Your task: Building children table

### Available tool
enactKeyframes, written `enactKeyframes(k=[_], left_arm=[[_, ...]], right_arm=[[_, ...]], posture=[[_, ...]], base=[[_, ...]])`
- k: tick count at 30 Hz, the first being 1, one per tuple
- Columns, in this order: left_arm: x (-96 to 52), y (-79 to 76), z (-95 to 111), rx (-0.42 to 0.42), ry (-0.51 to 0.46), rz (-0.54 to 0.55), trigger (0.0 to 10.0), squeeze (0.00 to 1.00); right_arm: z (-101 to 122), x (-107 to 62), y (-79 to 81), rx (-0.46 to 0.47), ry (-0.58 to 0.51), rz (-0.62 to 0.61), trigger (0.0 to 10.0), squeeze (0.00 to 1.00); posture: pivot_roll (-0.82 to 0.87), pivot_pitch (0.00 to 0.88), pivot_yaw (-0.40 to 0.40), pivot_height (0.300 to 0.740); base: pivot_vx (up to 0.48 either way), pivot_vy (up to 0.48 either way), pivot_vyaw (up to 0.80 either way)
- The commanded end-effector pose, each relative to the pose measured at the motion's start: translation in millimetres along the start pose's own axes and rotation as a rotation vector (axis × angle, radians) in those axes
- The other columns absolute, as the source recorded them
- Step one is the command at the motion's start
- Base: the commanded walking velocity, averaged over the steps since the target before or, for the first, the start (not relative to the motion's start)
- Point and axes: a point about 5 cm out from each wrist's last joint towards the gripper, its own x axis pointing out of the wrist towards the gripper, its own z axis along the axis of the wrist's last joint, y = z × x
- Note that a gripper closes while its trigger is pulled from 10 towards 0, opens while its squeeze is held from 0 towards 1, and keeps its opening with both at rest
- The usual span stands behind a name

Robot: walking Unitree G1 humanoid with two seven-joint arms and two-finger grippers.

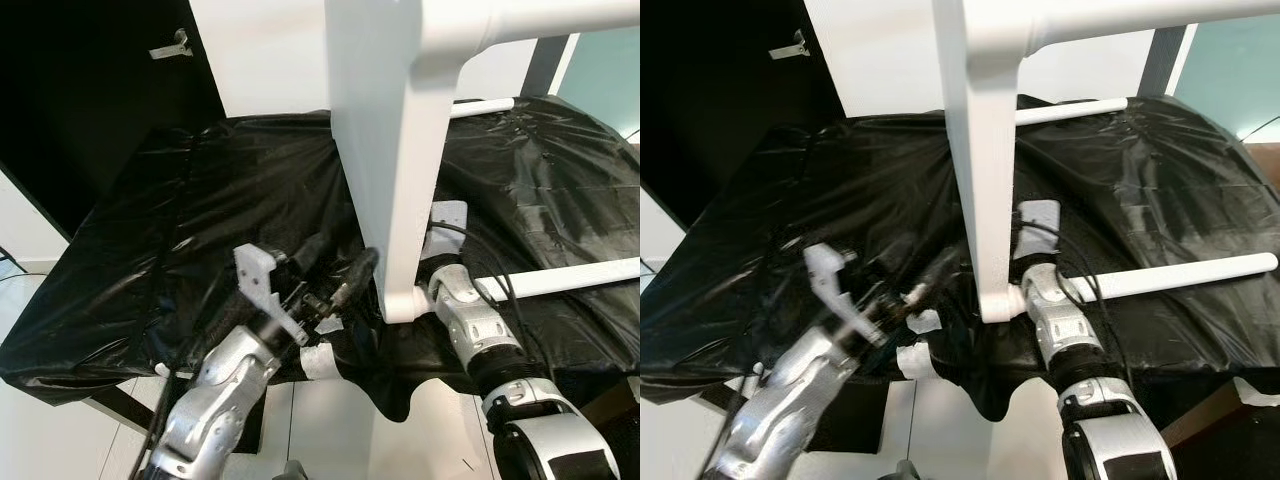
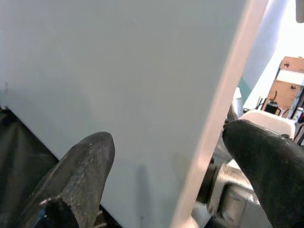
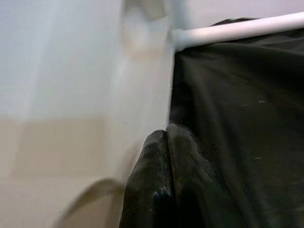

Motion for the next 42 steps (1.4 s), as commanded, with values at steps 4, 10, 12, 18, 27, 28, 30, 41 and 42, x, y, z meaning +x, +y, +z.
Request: enactKeyframes(k=[4, 10, 12, 18, 27, 28, 30, 41, 42], left_arm=[[24.9, 0.8, -10.7, 0.071, 0.027, -0.071, 10.0, 0.00], [53.0, 18.4, -12.9, 0.214, 0.081, 0.132, 10.0, 0.00], [58.9, 25.4, -15.7, 0.305, 0.133, 0.211, 10.0, 0.00], [46.1, 77.1, -18.1, 0.414, 0.249, 0.671, 10.0, 0.00], [35.7, 102.1, 2.7, 0.429, 0.176, 0.924, 10.0, 0.00], [41.2, 97.6, 3.2, 0.380, 0.141, 0.879, 10.0, 0.00], [49.0, 90.1, 5.0, 0.317, 0.084, 0.816, 10.0, 0.00], [51.1, 85.0, 10.1, 0.288, -0.002, 0.773, 10.0, 0.00], [52.6, 84.2, 9.6, 0.288, -0.005, 0.779, 10.0, 0.00]], right_arm=[[-6.9, -2.2, 20.3, 0.034, -0.007, 0.131, 0.0, 0.00], [-15.3, -12.2, 25.0, 0.014, -0.017, 0.131, 0.2, 0.00], [-10.1, -12.8, 21.6, -0.021, -0.048, 0.079, 10.0, 0.00], [5.3, -31.6, -2.7, -0.018, -0.136, -0.074, 10.0, 0.00], [10.8, -99.9, -55.2, -0.001, -0.137, -0.396, 10.0, 0.00], [13.2, -99.3, -64.0, 0.032, -0.132, -0.428, 10.0, 0.00], [16.2, -91.5, -77.0, 0.102, -0.112, -0.470, 10.0, 0.00], [-24.2, -66.6, -16.3, -0.041, 0.311, -0.015, 10.0, 0.00], [-24.0, -67.4, -18.1, -0.044, 0.319, -0.015, 10.0, 0.00]], posture=[[0.15, 0.000, 0.056, 0.740], [0.13, 0.000, 0.072, 0.740], [0.13, 0.000, 0.072, 0.740], [0.12, 0.000, 0.075, 0.740], [0.10, 0.000, 0.071, 0.740], [0.08, 0.000, 0.076, 0.740], [0.08, 0.000, 0.076, 0.740], [0.12, 0.000, 0.055, 0.740], [0.12, 0.000, 0.055, 0.740]], base=[[0.000, 0.000, 0.00], [0.000, 0.000, 0.00], [0.000, 0.000, 0.00], [0.000, 0.000, 0.00], [0.000, 0.000, 0.00], [0.000, 0.000, 0.00], [0.000, 0.000, 0.00], [0.000, 0.000, 0.00], [0.000, 0.000, 0.00]])
